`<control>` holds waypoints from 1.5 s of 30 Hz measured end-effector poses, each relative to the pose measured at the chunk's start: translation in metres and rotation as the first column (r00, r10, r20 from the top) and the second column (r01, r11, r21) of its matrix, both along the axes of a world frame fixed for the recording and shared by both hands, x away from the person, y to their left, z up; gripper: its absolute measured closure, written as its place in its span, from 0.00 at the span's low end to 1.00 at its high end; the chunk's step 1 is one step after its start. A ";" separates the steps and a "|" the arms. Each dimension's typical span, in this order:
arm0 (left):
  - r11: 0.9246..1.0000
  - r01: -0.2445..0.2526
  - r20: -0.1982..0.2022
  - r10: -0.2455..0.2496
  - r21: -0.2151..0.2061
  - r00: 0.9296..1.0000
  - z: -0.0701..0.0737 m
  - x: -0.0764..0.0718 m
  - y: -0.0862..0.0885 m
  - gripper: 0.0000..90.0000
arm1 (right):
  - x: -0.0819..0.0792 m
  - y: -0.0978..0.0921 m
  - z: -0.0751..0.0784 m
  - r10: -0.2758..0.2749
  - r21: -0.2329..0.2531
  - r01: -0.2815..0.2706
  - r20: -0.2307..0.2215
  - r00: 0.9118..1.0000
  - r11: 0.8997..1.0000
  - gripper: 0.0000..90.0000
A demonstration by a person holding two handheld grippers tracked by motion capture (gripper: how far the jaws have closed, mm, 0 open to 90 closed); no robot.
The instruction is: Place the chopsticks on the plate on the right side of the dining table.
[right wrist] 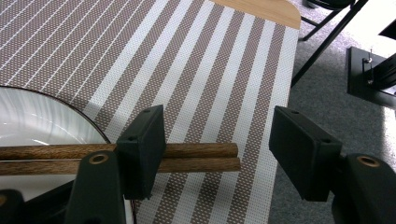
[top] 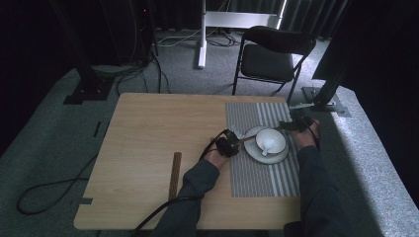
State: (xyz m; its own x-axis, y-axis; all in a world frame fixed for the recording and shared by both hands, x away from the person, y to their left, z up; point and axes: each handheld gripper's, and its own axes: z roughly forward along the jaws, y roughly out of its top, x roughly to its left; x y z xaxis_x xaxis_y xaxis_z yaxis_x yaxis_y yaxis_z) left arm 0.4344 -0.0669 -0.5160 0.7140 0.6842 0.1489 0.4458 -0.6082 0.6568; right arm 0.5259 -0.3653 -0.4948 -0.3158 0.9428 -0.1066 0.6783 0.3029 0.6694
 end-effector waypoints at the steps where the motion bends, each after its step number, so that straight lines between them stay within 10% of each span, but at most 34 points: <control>1: 1.000 0.001 0.000 -0.001 0.000 1.000 0.000 0.000 -0.001 0.79 | 0.000 0.000 0.000 0.000 0.001 0.000 0.000 1.000 1.000 0.39; 45: 1.000 -0.013 -0.029 0.013 -0.001 1.000 0.000 0.014 -0.001 0.88 | 0.004 0.001 -0.002 0.000 -0.022 -0.001 -0.014 1.000 1.000 0.40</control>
State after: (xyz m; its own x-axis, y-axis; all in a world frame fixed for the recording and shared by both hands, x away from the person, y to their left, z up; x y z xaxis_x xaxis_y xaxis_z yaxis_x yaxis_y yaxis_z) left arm 0.4481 -0.0679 -0.5157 0.7087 0.6939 0.1278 0.4725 -0.6013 0.6444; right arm 0.5299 -0.3638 -0.4973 -0.3177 0.9401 -0.1232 0.6871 0.3178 0.6533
